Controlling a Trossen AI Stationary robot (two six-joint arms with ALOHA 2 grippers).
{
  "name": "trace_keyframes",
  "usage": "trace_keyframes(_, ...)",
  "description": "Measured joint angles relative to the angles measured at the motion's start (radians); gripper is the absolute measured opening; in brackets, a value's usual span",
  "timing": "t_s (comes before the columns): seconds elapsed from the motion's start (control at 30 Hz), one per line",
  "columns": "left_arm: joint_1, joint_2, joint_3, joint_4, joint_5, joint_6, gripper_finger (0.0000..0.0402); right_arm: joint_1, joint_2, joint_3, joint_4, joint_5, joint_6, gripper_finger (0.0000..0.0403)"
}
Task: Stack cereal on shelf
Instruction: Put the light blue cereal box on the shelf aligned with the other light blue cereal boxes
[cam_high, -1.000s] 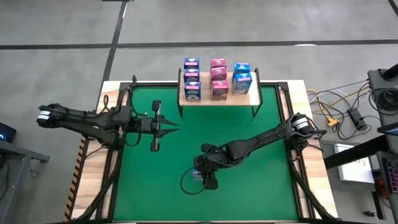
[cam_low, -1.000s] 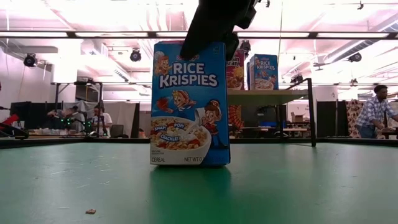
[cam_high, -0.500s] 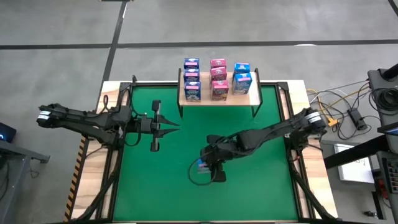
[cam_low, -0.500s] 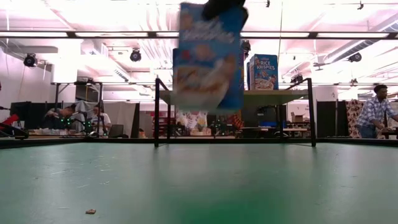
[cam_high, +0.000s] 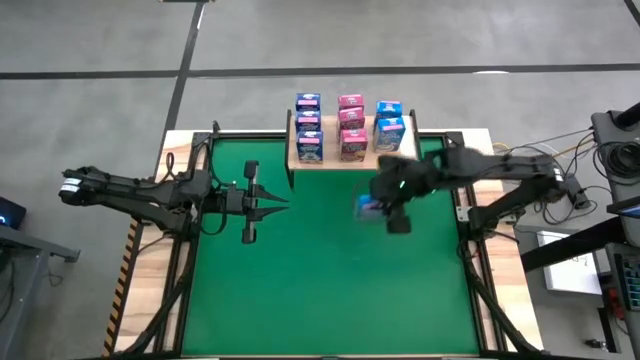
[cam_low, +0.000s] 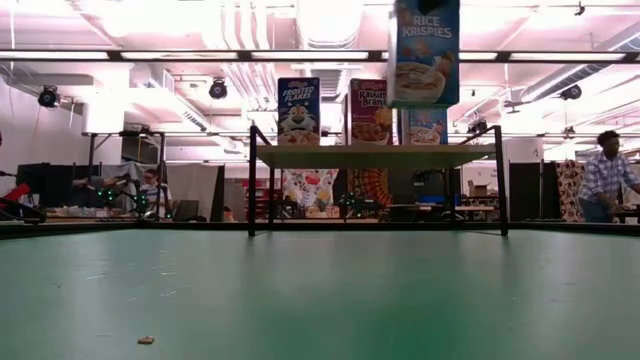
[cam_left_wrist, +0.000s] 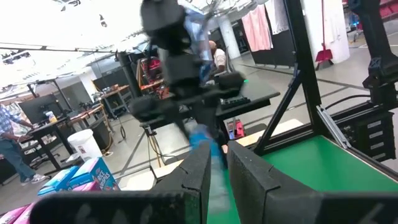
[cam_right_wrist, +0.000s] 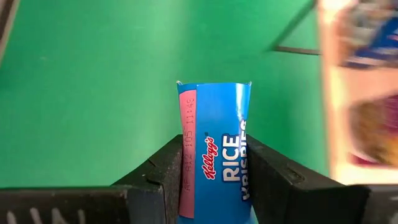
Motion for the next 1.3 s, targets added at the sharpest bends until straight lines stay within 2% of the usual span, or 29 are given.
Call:
trace_keyframes(0.33,0.000,0.000,0.000,0.000,0.000,-0.002,0.0038,-0.258,-0.138,-0.001,-0.064,-0.004,-0.219,0.0132)
trace_keyframes(0.57,0.000,0.001,0.000,-0.002,0.000,-0.002,0.0038,-0.410,-0.135,-0.001,-0.120,-0.021,-0.319,0.0132)
trace_keyframes(0.73,0.000,0.001,0.000,-0.002,0.000,0.000,0.0038,-0.498,-0.108,-0.002,-0.121,-0.095,-0.374,0.0132)
trace_keyframes(0.97,0.000,0.001,0.000,-0.003,0.000,0.001,0.0038,-0.589,-0.076,-0.002,-0.121,-0.184,-0.405,0.0132)
trace_keyframes(1.3,0.000,0.001,0.000,-0.003,0.000,0.002,0.0038,-0.616,-0.029,-0.009,-0.095,-0.189,-0.424,0.0132)
